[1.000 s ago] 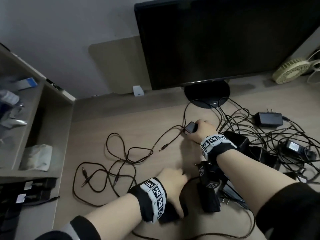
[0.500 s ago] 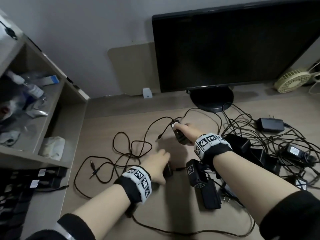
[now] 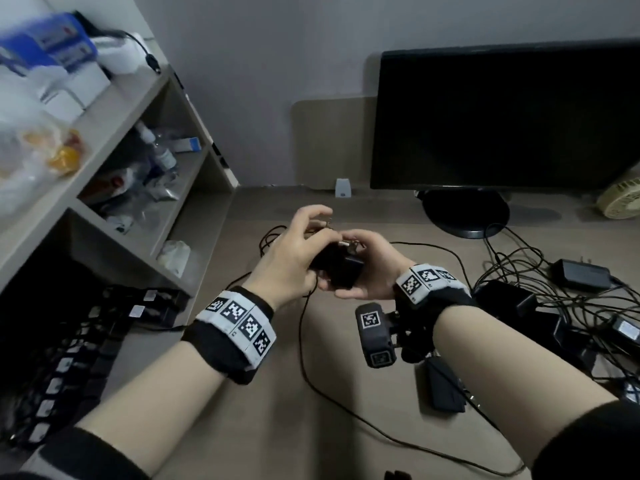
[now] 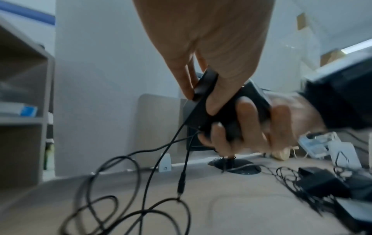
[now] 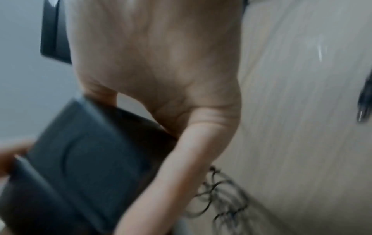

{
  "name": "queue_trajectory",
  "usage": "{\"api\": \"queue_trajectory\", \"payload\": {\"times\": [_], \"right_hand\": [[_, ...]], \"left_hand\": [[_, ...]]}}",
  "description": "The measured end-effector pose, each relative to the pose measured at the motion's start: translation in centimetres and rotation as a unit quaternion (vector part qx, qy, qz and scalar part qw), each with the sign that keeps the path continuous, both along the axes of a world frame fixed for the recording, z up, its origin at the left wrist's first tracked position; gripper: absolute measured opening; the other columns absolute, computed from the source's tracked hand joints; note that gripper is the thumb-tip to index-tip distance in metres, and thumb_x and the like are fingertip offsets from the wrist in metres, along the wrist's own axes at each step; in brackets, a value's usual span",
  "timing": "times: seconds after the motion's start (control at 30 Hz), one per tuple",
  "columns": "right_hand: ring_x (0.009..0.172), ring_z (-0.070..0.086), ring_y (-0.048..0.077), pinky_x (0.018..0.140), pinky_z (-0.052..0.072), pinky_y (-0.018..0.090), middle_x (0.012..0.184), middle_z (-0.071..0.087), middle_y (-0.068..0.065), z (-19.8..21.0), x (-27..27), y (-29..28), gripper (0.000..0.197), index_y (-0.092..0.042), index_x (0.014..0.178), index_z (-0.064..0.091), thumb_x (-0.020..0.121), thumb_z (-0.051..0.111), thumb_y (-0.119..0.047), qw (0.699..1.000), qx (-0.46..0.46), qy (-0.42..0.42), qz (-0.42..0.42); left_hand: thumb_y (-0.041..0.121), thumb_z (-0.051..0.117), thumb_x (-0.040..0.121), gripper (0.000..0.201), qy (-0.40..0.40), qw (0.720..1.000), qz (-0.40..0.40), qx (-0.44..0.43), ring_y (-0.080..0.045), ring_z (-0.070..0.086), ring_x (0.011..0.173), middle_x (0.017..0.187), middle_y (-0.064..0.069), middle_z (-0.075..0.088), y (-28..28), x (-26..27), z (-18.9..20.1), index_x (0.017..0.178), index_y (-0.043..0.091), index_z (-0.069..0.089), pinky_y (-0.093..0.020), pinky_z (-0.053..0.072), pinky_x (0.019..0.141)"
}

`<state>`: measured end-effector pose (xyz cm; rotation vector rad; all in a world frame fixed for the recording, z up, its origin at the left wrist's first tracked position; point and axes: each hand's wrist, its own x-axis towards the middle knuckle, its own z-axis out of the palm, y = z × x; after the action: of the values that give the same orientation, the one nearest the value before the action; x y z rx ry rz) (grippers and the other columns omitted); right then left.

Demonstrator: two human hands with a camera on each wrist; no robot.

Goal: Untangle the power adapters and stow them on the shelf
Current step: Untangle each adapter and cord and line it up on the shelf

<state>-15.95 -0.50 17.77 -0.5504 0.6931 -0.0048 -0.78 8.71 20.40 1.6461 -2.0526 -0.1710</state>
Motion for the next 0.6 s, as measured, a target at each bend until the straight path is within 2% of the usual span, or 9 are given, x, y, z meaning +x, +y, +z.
{"api": "queue_trajectory", "payload": {"times": [0.07,0.13,0.23,0.3,0.37,0.4,0.47,0.5,0.6], "right_hand": [[0.083,0.066,0.031,0.064,0.057,0.033,0.094,0.068,0.012,1.7,0.8,0.6,0.042,-0.014,0.104,0.067,0.086,0.052,-0.048,0.999,-0.013,-0.031,0.029],[0.082,0.068,0.029,0.066,0.059,0.036,0.093,0.068,0.010,2.5,1.6,1.4,0.038,-0.015,0.105,0.065,0.084,0.057,-0.045,0.999,-0.032,-0.008,0.035],[0.074,0.070,0.025,0.066,0.059,0.035,0.087,0.068,0.009,2.4,2.5,2.6,0.028,-0.011,0.100,0.062,0.086,0.055,-0.035,1.000,-0.026,-0.004,-0.012],[0.074,0.069,0.024,0.069,0.058,0.035,0.084,0.069,0.009,2.2,2.7,3.1,0.024,-0.010,0.093,0.064,0.087,0.054,-0.031,0.999,-0.025,-0.006,-0.022],[0.078,0.068,0.023,0.076,0.055,0.036,0.086,0.069,0.008,2.5,2.8,3.4,0.021,-0.011,0.094,0.064,0.087,0.053,-0.027,0.998,-0.056,-0.002,-0.014],[0.079,0.067,0.022,0.076,0.055,0.036,0.087,0.069,0.008,2.9,2.8,3.4,0.018,-0.012,0.096,0.062,0.086,0.054,-0.025,0.997,-0.082,0.001,-0.009],[0.073,0.068,0.019,0.070,0.058,0.032,0.083,0.069,0.006,4.1,2.8,3.4,0.012,-0.012,0.097,0.060,0.085,0.057,-0.016,0.989,-0.149,0.002,0.012],[0.070,0.069,0.018,0.065,0.059,0.031,0.081,0.069,0.007,4.8,2.7,3.4,0.014,-0.011,0.096,0.059,0.082,0.060,-0.010,0.983,-0.182,-0.011,0.030],[0.070,0.068,0.018,0.061,0.058,0.029,0.083,0.067,0.007,6.9,2.5,3.2,0.039,-0.011,0.099,0.056,0.065,0.065,0.006,0.958,-0.266,-0.055,0.094]], "left_hand": [[-0.005,0.067,0.059,0.060,-0.008,1.000,-0.012,-0.010,-0.024,0.051,0.120,0.136,-0.004,0.034,1.3,0.5,0.4,0.112,0.019,0.054,-0.042,0.054,0.088],[-0.003,0.064,0.058,0.065,0.004,1.000,-0.003,-0.004,-0.024,0.052,0.120,0.137,-0.004,0.035,2.4,0.8,1.1,0.118,0.019,0.052,-0.042,0.054,0.087],[0.000,0.060,0.060,0.075,0.027,0.999,0.010,0.027,-0.025,0.055,0.112,0.145,0.001,0.030,4.4,0.8,1.9,0.130,0.021,0.043,-0.040,0.054,0.082],[0.001,0.057,0.061,0.076,0.043,0.998,0.009,0.040,-0.029,0.057,0.107,0.147,0.005,0.025,5.4,0.9,1.9,0.130,0.024,0.038,-0.042,0.054,0.079],[-0.003,0.054,0.060,0.078,0.081,0.995,0.041,0.050,-0.025,0.049,0.122,0.150,0.006,0.020,5.7,1.4,1.6,0.130,0.025,0.036,-0.043,0.052,0.089],[-0.006,0.054,0.060,0.081,0.098,0.990,0.075,0.063,-0.021,0.038,0.132,0.151,0.007,0.016,5.6,1.9,1.5,0.132,0.026,0.035,-0.042,0.048,0.097],[-0.009,0.056,0.059,0.091,0.119,0.977,0.143,0.106,-0.015,0.018,0.142,0.153,0.011,0.012,5.3,2.9,1.6,0.138,0.027,0.030,-0.042,0.035,0.111],[-0.010,0.059,0.059,0.095,0.125,0.972,0.162,0.119,-0.015,0.013,0.143,0.153,0.009,0.014,5.1,3.2,1.8,0.141,0.026,0.028,-0.043,0.028,0.115],[0.000,0.070,0.066,0.088,0.105,0.980,0.156,0.070,-0.020,0.019,0.141,0.148,-0.001,0.033,3.7,3.3,2.3,0.143,0.020,0.032,-0.041,0.019,0.118]]}}
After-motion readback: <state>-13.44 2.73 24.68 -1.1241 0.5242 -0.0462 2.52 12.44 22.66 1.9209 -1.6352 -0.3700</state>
